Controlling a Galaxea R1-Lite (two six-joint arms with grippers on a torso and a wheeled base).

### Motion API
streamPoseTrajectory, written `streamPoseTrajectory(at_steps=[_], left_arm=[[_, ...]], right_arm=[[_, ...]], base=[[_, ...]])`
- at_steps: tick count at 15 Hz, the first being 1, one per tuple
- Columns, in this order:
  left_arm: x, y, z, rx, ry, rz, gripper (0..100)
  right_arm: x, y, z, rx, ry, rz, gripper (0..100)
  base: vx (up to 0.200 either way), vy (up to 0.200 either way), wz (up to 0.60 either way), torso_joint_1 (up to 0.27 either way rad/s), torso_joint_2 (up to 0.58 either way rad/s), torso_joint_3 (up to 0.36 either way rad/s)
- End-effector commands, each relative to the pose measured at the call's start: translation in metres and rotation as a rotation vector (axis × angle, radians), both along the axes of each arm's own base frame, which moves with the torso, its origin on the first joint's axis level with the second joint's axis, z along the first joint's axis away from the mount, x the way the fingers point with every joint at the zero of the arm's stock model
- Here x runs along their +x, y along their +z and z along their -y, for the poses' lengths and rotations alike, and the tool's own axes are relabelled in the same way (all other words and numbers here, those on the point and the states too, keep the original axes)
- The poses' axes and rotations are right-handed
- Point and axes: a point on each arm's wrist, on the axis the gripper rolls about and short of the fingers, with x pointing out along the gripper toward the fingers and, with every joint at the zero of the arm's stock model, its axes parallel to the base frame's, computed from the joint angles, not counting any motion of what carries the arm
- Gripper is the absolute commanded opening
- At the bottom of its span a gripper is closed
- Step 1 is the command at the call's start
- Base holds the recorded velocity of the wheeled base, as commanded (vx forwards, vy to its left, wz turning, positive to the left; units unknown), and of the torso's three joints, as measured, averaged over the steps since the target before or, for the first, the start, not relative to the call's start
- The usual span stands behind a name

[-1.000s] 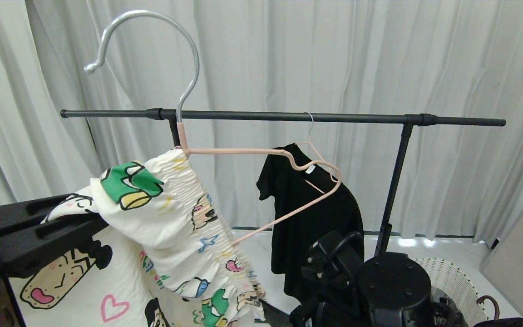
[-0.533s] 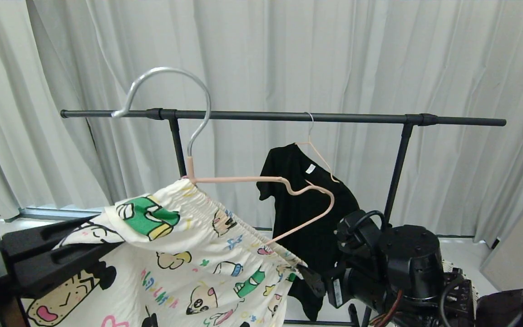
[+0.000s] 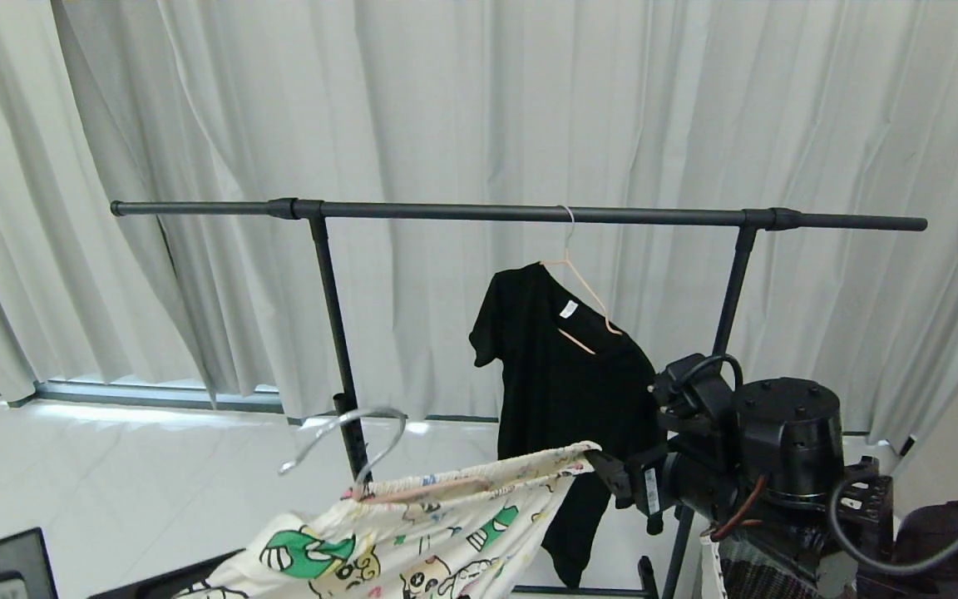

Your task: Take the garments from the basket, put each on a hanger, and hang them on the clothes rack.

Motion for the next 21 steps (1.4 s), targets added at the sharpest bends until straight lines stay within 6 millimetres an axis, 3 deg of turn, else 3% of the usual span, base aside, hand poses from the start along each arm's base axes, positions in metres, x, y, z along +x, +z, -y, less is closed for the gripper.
streamPoseTrajectory(at_steps=[1, 5, 10, 14, 17, 21], left_arm=[[0.003, -0.02, 0.001, 0.078, 0.02, -0.058, 0], [0.027, -0.028, 0.009, 0.168, 0.187, -0.119, 0], [0.038, -0.007, 0.019, 0.033, 0.214, -0.096, 0], [0.034, -0.003, 0.022, -0.042, 0.045, -0.109, 0], [0.028, -0.006, 0.026, -0.014, -0.092, -0.109, 0], [0.019, -0.005, 0.032, 0.001, -0.241, -0.088, 0]], right_arm=[[-0.002, 0.006, 0.002, 0.004, 0.011, 0.024, 100], [-0.018, 0.016, -0.005, -0.018, 0.144, 0.072, 100], [-0.077, 0.011, -0.034, -0.015, 0.469, 0.037, 100], [-0.079, 0.015, -0.036, -0.024, 0.529, 0.069, 100], [-0.077, 0.031, -0.042, -0.013, 0.644, 0.157, 100], [-0.079, 0.027, -0.045, -0.135, 0.815, 0.212, 100]], base=[[0.0, 0.0, 0.0, 0.0, 0.0, 0.0], [0.0, 0.0, 0.0, 0.0, 0.0, 0.0], [0.0, 0.0, 0.0, 0.0, 0.0, 0.0], [0.0, 0.0, 0.0, 0.0, 0.0, 0.0], [0.0, 0.0, 0.0, 0.0, 0.0, 0.0], [0.0, 0.0, 0.0, 0.0, 0.0, 0.0]])
